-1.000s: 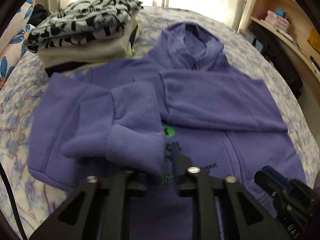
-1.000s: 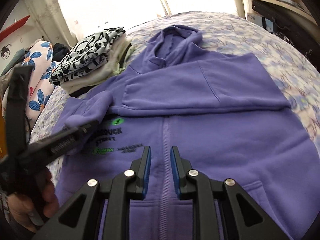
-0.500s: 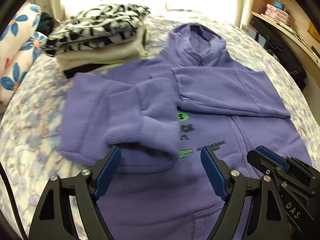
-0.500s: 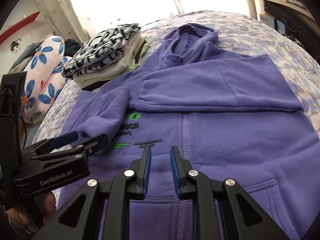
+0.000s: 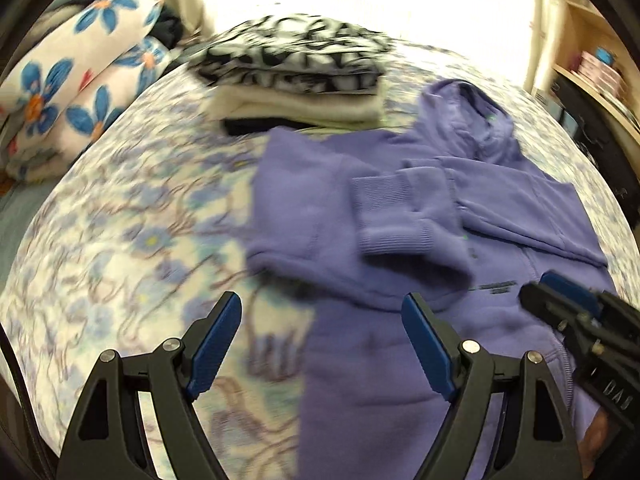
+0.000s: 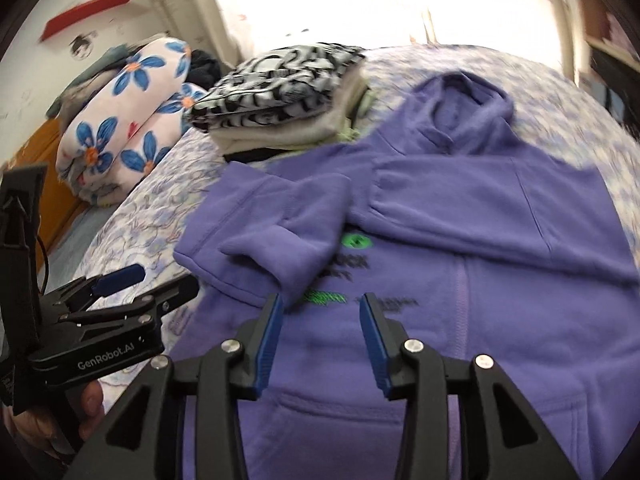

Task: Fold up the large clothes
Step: 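Grasp the folded sleeve's cuff with the right tool and straighten it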

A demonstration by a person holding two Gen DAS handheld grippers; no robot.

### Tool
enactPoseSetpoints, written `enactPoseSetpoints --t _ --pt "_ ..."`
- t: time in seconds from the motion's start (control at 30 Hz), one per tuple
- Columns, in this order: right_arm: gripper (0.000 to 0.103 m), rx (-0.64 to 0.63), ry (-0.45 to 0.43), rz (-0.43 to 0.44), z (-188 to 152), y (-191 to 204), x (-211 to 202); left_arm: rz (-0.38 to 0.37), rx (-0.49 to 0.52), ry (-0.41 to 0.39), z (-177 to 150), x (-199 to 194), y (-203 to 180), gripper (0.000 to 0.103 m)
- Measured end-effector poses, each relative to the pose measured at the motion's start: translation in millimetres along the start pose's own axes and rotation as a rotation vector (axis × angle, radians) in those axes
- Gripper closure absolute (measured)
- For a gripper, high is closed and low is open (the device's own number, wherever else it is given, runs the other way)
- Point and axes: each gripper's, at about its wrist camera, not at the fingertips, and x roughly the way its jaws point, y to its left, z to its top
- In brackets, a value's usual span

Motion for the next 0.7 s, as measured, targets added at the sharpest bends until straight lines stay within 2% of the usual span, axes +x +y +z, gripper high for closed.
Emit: enactPoseSetpoints --t 0.23,0.37,0.4,0.43,0.5,0.57,0.63,0.7 --pt "0.062 -0.260 0.069 -0.085 18.3 52.2 48.7 0.053 -0.082 0.048 -16.5 12.2 46.9 0.022" --pt "0.062 -0.385 0.107 -0.245 18.3 67.2 87.1 0.054 -0.111 0.075 -24.5 18.2 59.6 0.022" --pt "0.067 -0.385 0.109 -0.257 20.1 67.3 91.0 0.054 -0.114 0.076 -25.5 18.4 60.7 0.022" --pt "0.089 -0.375 0.102 -0.225 25.5 68.2 90.1 0.055 -0.115 0.075 -25.8 18.2 60.6 0.022" --pt "0.091 -0.377 0.041 -0.181 39.3 71.3 74.5 0.056 -0.115 0.070 -25.8 17.9 61.0 0.022" --pt "0.092 -0.344 -0.095 -0.147 63.1 70.0 41.0 0.057 -0.112 0.061 -24.0 17.0 59.7 0.022" --pt "0.092 -0.242 -0.198 -0.130 89.0 51.5 7.6 0.052 -0.112 0.055 -21.1 16.4 57.8 0.022" --pt "0.092 -0.138 -0.259 -0.134 105.7 21.9 -15.5 0.043 -0.112 0.048 -18.9 15.5 54.1 0.022"
